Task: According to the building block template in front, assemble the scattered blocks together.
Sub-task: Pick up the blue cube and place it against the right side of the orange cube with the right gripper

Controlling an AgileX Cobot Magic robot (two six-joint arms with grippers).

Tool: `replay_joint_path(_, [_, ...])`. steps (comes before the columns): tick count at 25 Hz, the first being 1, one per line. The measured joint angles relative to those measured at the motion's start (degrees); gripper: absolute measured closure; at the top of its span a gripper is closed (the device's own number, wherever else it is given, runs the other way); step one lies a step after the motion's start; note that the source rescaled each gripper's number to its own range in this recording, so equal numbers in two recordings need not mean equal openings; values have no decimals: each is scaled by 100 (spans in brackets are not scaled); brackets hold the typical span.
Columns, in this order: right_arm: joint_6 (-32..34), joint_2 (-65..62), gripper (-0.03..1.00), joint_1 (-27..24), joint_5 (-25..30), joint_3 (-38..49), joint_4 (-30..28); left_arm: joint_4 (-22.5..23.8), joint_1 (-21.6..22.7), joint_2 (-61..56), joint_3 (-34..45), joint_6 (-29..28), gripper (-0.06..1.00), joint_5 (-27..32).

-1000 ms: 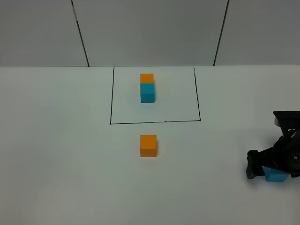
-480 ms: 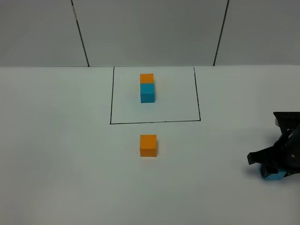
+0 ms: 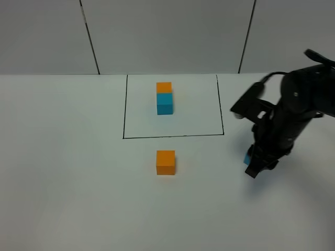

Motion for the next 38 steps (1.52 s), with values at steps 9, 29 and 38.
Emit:
replay_joint_path(9, [-1624,1835,96,960,1295,-2425,-301,0,0,0,0,-4,11,-4])
replay_joint_path(29, [-2004,2820,96,1110,1910,-3638,371,0,0,0,0,-4,11,-4])
replay_joint_path(38, [-1933,2834,96,1110,1611,-3638,535,0,0,0,0,-4,11,-4])
